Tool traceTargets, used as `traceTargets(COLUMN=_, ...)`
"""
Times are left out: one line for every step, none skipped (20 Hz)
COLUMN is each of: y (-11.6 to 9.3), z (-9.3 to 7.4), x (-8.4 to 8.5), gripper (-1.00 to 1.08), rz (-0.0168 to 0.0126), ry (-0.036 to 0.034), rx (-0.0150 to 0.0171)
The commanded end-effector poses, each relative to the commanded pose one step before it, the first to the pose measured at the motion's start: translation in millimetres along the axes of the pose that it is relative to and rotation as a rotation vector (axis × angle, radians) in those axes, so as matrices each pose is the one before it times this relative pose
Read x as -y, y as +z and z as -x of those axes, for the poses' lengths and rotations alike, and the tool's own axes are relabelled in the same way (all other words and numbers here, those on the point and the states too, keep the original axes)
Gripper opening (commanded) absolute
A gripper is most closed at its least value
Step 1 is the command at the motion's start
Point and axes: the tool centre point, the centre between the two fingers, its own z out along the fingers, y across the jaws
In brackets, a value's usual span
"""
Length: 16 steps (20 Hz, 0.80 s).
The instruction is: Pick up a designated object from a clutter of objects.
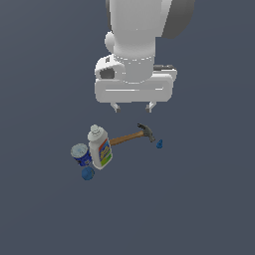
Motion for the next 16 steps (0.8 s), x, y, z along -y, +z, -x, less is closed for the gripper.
traceTargets(y=0.00, z=0.00, x=-0.01, gripper=1.00, rz=0.00000, ry=0.00000, rx=0.00000)
traceTargets(y=0.07, z=-0.20, x=-0.24, gripper=1.00, rz=-0.00048, ry=0.00129, rx=-0.00011)
traceTargets(y=0.22, z=-0.59, x=-0.56, gripper=1.00, rz=-0.00135, ry=0.00352, rx=-0.00027)
traceTargets(y=0.33, z=-0.97, x=-1.01, gripper=1.00, rz=-0.00223, ry=0.00574, rx=-0.00047)
traceTargets(y=0.37, z=-1.35, x=-1.35, gripper=1.00, rz=-0.00300, ry=0.00748, rx=-0.00065)
traceTargets(y=0.28, z=-1.67, x=-1.68, gripper=1.00, rz=-0.00359, ry=0.00850, rx=-0.00084)
traceTargets(y=0.01, z=-1.56, x=-1.54, gripper=1.00, rz=-0.00317, ry=0.00678, rx=-0.00082)
traceTargets(y=-0.29, z=-1.25, x=-1.21, gripper=1.00, rz=-0.00234, ry=0.00412, rx=-0.00071)
traceTargets(y=-0.49, z=-0.85, x=-0.73, gripper=1.00, rz=-0.00131, ry=0.00135, rx=-0.00051)
traceTargets(y=-0.52, z=-0.46, x=-0.41, gripper=1.00, rz=-0.00044, ry=-0.00046, rx=-0.00027)
traceTargets(y=-0.41, z=-0.08, x=-0.04, gripper=1.00, rz=0.00001, ry=-0.00137, rx=-0.00015)
traceTargets(y=-0.03, z=0.13, x=0.11, gripper=1.00, rz=0.00026, ry=-0.00064, rx=0.00006)
traceTargets(y=0.36, z=0.21, x=0.20, gripper=1.00, rz=0.00018, ry=0.00065, rx=0.00016)
traceTargets(y=0.72, z=0.22, x=0.14, gripper=1.00, rz=-0.00008, ry=0.00228, rx=0.00021)
traceTargets(y=1.07, z=0.20, x=0.08, gripper=1.00, rz=-0.00037, ry=0.00394, rx=0.00025)
traceTargets(y=1.42, z=0.21, x=0.03, gripper=1.00, rz=-0.00063, ry=0.00557, rx=0.00030)
